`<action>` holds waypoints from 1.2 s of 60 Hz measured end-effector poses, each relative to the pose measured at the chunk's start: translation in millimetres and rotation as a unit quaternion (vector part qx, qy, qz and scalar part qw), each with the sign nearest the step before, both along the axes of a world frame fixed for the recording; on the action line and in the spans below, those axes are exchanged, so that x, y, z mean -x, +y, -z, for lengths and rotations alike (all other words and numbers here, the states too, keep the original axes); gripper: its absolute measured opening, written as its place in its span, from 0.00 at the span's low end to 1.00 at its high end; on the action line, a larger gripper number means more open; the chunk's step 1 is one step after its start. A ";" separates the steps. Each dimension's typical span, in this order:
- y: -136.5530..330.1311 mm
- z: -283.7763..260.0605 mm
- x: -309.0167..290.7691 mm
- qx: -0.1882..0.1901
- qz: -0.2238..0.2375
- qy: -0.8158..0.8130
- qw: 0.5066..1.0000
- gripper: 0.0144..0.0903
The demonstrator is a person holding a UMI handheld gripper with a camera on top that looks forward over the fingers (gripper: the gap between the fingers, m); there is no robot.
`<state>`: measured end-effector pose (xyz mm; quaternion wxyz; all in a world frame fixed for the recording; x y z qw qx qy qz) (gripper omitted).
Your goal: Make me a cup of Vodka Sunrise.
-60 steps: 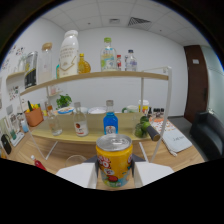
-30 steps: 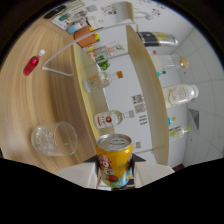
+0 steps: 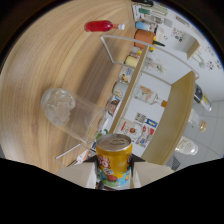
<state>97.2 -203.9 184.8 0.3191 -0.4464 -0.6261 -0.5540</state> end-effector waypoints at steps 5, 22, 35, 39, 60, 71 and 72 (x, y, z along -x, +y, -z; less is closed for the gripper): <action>-0.7 -5.5 1.1 -0.004 0.003 0.018 1.000 0.48; -8.5 -94.0 4.4 -0.060 0.035 0.362 0.930 0.49; -26.2 -147.6 -49.5 -0.084 0.046 0.671 0.735 0.49; -30.8 -140.3 -73.7 -0.082 0.050 0.725 0.682 0.49; -20.9 29.1 -157.6 -0.019 0.153 0.842 0.517 0.49; -4.7 104.0 -165.3 0.020 0.200 0.843 0.498 0.49; -3.6 109.0 -164.5 0.023 0.204 0.843 0.497 0.49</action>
